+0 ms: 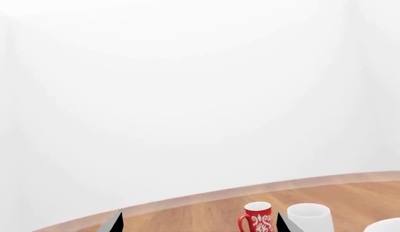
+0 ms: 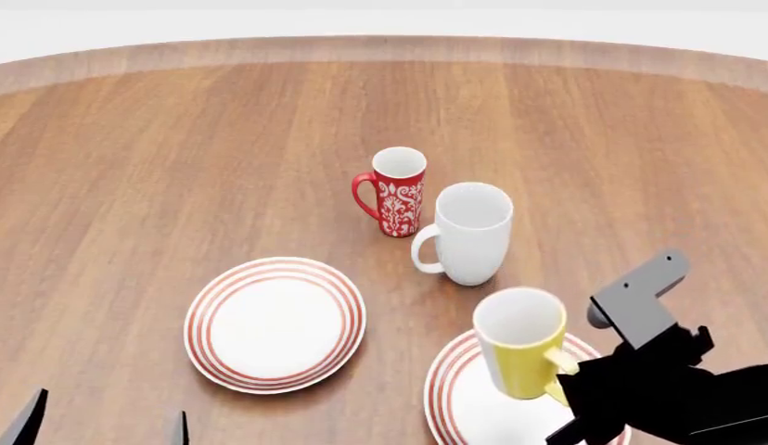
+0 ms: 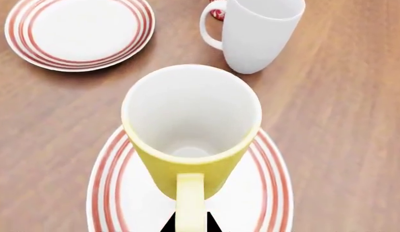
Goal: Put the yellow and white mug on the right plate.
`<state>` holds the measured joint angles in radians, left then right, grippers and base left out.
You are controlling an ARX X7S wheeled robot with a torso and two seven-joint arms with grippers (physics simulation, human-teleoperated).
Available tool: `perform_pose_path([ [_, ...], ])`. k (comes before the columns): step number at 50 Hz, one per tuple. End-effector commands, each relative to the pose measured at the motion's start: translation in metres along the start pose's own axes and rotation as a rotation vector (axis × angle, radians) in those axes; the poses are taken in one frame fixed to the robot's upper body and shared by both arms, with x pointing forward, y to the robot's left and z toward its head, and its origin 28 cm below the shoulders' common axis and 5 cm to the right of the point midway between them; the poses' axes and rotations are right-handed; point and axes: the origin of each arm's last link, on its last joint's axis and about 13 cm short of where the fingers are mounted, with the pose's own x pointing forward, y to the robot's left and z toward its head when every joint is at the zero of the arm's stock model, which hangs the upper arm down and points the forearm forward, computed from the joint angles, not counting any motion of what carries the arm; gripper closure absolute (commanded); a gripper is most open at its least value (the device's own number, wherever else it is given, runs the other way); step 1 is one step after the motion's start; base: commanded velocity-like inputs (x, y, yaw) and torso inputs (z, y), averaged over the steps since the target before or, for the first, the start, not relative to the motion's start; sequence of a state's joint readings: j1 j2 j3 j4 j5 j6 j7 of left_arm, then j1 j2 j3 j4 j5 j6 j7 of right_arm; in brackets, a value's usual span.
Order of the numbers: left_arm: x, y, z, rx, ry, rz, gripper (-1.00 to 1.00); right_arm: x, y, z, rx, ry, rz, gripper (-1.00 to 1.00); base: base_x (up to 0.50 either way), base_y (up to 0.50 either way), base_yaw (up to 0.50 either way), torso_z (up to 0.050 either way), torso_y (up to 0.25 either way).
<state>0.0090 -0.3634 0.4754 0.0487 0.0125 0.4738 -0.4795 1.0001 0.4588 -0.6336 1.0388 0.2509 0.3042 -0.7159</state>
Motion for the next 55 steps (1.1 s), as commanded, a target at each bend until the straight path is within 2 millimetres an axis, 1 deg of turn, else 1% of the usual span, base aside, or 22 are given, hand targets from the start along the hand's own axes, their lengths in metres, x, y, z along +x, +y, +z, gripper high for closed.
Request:
perform_pose_path([
  [1, 0.002, 0.000, 0.001, 0.006, -0.014, -0.006, -1.00, 0.008, 0.006, 0.001, -0.003, -0.015, 0.034, 1.00, 0.00, 0.00, 0.00, 0.000, 0.000],
  [23, 0.002, 0.000, 0.000, 0.004, -0.008, -0.009, -1.00, 0.015, 0.008, -0.008, 0.006, 0.006, 0.034, 1.00, 0.00, 0.00, 0.00, 0.000, 0.000],
  [55, 0.004, 0.001, 0.000, 0.001, 0.003, 0.006, -1.00, 0.019, 0.011, -0.013, -0.008, 0.029, 0.037, 1.00, 0.00, 0.00, 0.00, 0.000, 0.000],
])
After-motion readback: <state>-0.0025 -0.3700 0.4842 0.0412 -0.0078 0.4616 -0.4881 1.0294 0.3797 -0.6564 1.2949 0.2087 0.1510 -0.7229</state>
